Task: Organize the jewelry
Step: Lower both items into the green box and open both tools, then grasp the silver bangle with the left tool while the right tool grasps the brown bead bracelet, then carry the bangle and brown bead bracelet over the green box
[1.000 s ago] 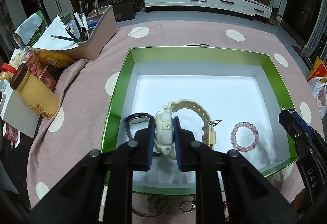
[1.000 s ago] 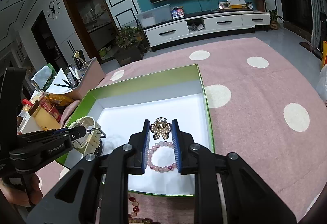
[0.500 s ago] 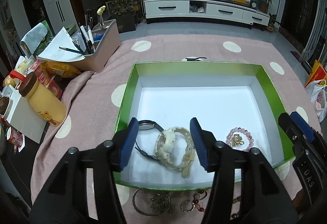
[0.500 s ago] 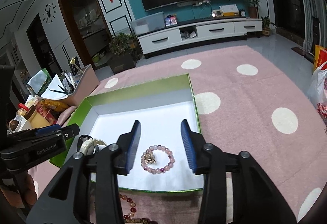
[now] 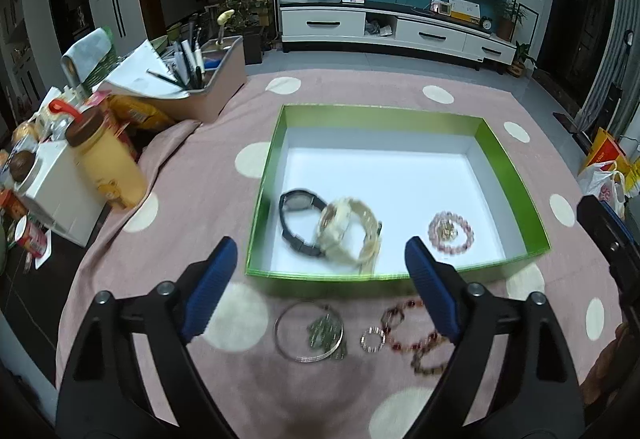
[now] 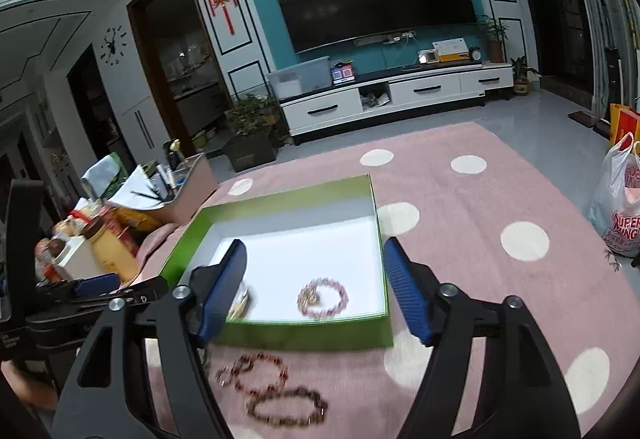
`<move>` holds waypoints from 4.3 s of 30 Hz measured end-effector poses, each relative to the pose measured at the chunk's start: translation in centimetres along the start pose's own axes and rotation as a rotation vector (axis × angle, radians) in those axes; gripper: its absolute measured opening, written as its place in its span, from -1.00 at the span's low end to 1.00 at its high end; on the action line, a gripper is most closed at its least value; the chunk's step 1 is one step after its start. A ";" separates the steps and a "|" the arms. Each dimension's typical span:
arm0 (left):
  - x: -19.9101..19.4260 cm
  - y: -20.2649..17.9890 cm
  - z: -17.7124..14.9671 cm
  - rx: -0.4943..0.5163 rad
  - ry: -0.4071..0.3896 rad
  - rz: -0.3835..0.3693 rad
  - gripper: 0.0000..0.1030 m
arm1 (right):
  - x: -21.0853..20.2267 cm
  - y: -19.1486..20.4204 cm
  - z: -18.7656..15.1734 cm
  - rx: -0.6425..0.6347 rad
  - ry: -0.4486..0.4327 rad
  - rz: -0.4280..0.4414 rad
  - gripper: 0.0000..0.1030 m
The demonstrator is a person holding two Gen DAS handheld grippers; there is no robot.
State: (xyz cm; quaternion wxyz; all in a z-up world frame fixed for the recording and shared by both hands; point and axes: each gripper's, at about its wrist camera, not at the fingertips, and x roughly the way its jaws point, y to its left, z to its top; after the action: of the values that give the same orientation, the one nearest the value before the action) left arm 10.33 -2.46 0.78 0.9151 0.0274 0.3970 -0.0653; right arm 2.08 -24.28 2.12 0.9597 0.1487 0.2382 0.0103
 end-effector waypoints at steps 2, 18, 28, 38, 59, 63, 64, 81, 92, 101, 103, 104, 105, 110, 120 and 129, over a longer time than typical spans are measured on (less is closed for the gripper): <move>-0.8 0.5 -0.9 -0.003 0.001 -0.009 0.73 | -1.3 -0.4 -0.5 -0.002 0.005 0.010 0.47; -1.6 4.9 -6.9 -0.102 0.078 -0.035 0.73 | -4.1 -3.8 -5.9 0.014 0.162 -0.001 0.47; 1.7 7.7 -8.8 -0.203 0.175 -0.044 0.42 | -0.8 -2.3 -8.8 -0.028 0.291 0.009 0.42; 4.7 8.2 -8.3 -0.192 0.217 -0.040 0.04 | 2.6 -0.8 -9.7 -0.091 0.359 -0.003 0.04; 7.6 5.0 -6.9 0.012 0.224 -0.012 -0.63 | 6.1 1.9 -10.4 -0.278 0.402 -0.092 -0.74; 7.4 4.7 -7.0 0.030 0.216 -0.038 -0.91 | 6.2 1.8 -10.3 -0.269 0.400 -0.089 -0.80; 7.4 4.8 -7.0 0.023 0.214 -0.046 -0.92 | 6.2 1.8 -10.3 -0.264 0.398 -0.087 -0.80; 2.0 5.0 -5.9 -0.015 0.100 -0.110 -0.95 | 1.6 3.0 -6.7 -0.274 0.254 -0.040 -0.80; -0.1 3.9 -3.2 0.013 0.045 -0.136 -0.95 | -0.8 3.4 -2.7 -0.286 0.153 -0.029 -0.80; 0.1 2.1 -0.7 0.036 0.022 -0.133 -0.95 | -0.2 3.3 0.6 -0.273 0.107 -0.017 -0.80; 0.3 1.6 -0.1 0.045 0.017 -0.131 -0.95 | 0.1 3.2 1.1 -0.267 0.107 -0.013 -0.80; 0.4 1.4 0.1 0.047 0.016 -0.131 -0.95 | 0.4 3.2 1.3 -0.265 0.107 -0.011 -0.80; 0.5 1.1 0.4 0.050 0.016 -0.132 -0.95 | 0.7 3.3 1.5 -0.265 0.108 -0.010 -0.80; 1.4 0.2 1.7 0.063 0.012 -0.131 -0.95 | 1.9 3.2 2.4 -0.257 0.112 -0.005 -0.80; 5.2 -1.9 4.0 0.092 0.034 -0.120 -0.94 | 6.2 2.0 3.7 -0.214 0.161 -0.011 -0.80; 8.5 -3.7 5.3 0.114 0.082 -0.116 -0.93 | 10.1 1.3 3.9 -0.199 0.227 -0.024 -0.80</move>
State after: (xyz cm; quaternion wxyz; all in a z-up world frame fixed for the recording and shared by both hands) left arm 19.38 -7.47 -1.82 0.8897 0.0593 0.4307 -0.1395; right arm 12.91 -23.26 1.19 0.9366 0.0480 0.3448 0.0392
